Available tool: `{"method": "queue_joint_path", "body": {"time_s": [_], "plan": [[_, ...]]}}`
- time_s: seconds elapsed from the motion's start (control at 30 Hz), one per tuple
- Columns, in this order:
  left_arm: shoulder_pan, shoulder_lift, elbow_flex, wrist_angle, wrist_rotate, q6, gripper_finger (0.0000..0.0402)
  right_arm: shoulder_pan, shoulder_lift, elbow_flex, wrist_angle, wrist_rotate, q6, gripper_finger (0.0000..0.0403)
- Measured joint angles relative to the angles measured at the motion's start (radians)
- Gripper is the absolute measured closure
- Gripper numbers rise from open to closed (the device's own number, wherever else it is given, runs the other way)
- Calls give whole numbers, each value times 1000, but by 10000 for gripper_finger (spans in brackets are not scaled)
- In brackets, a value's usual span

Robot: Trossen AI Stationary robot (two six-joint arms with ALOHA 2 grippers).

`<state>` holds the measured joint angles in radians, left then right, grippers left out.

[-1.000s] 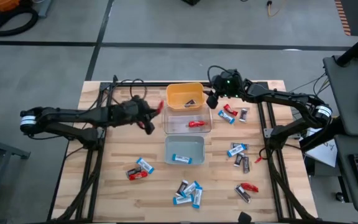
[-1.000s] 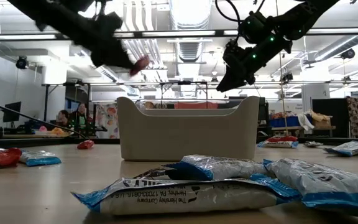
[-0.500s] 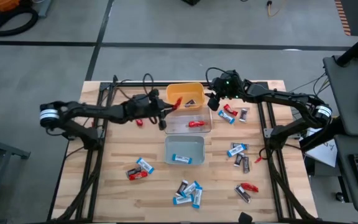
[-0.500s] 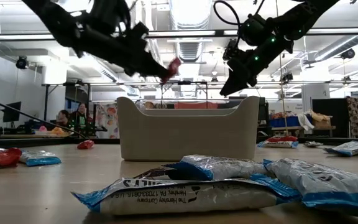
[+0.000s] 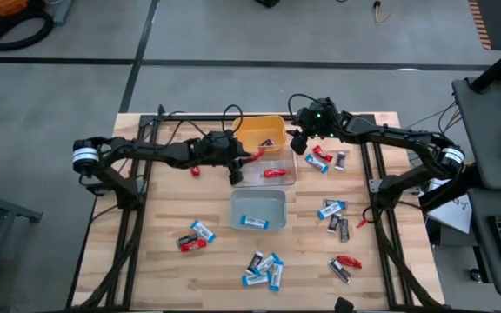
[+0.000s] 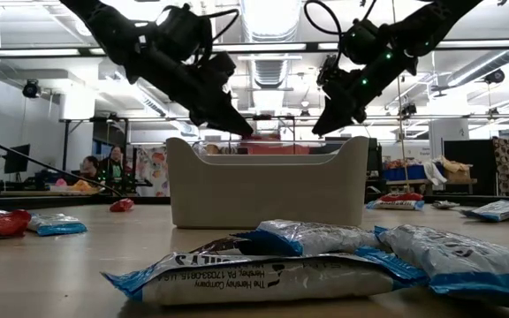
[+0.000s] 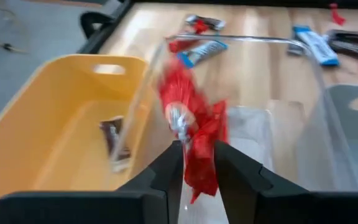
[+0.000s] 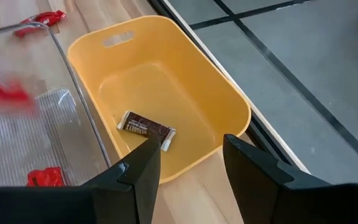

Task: Organize candy in baskets
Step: Put the red chocolate bar into the transparent bin, then put the white chocolate bar into the gray bin

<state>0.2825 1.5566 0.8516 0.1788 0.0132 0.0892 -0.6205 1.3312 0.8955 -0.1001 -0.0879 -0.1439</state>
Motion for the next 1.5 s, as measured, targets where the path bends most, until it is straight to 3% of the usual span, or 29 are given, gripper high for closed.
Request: {"method": "queue_joint_path", "body": {"time_s": [0.37,0.63,0.73,0.83,1.13,1.27,1.5], "plan": [[1,-31,0,-37,7,-20,310,0,-27,0,-42,0,46,236],[-1,-154,0,-225,6,-76,309,9,-55,0,-138,-9,188,237],[-9,-207,-1,-312,5,-111,309,27,-68,0,-173,-88,269,239],[-30,-254,-7,-375,5,-129,309,77,-82,0,-212,-180,330,244],[-187,-343,-76,-384,-6,-206,309,278,-160,0,-444,-173,541,270],[-287,-385,-101,-388,-83,-280,309,392,-184,0,-576,-122,662,278],[-483,-433,-116,-397,-341,-344,309,578,-171,0,-821,-90,856,284]]}}
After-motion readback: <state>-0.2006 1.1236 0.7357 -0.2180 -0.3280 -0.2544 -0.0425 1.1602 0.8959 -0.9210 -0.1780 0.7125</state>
